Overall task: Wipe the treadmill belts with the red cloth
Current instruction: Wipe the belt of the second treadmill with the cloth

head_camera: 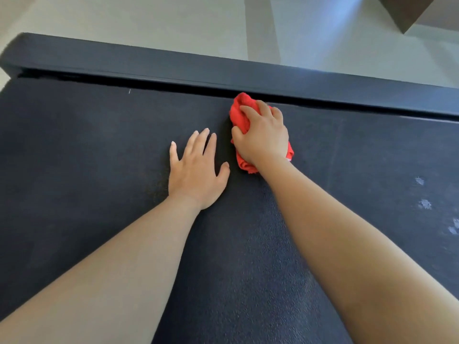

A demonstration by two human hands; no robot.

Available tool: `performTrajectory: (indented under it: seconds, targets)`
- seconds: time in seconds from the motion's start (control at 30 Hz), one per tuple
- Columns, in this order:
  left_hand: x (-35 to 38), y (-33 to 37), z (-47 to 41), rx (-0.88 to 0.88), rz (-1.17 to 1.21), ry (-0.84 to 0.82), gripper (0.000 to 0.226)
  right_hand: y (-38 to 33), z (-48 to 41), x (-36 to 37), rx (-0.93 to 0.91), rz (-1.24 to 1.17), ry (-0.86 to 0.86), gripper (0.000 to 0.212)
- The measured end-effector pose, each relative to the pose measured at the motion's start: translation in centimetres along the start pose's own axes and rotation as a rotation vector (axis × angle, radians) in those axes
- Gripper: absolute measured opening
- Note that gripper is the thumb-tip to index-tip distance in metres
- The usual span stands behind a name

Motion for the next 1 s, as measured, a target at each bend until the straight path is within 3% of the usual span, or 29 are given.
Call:
performTrajectory:
  seconds: [0.23,0.43,0.6,0.8,1.0]
  targets:
    - [0.1,-0.4,-0.2,0.006,-0.001,-0.008,0.064,-0.5,-1.9,0.2,-0.027,0.024,-0.066,0.054]
    - [-0.2,-0.2,0.0,0.007,0.004,0.001,0.060,2.7,8.1,-2.0,0.012,0.014,-0.032,0.055]
    - [-0.1,3.4,0.2,0.188,0.018,-0.044,0.052,6.4,14.5,-3.7,0.047,0.012,0.027,0.056]
    - [1.4,6.3,-3.0,0.142,0.029,-0.045,0.055,7.9,7.3,-3.5,0.115,0.033,0.032,0.049]
    - [2.1,6.4,-3.5,0.142,-0.026,-0.004,0.058,8.0,0.6,-2.4,0.052,0.072,0.028,0.051]
Point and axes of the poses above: each hand's wrist, its own z-axis away from the middle knuckle, its own x-axis out of the palm, y = z × x, the point moved 7 cm from there along -z, towards the middle knuckle, and after that the axes turned 4 degrees about x, right-handed, at the moved point
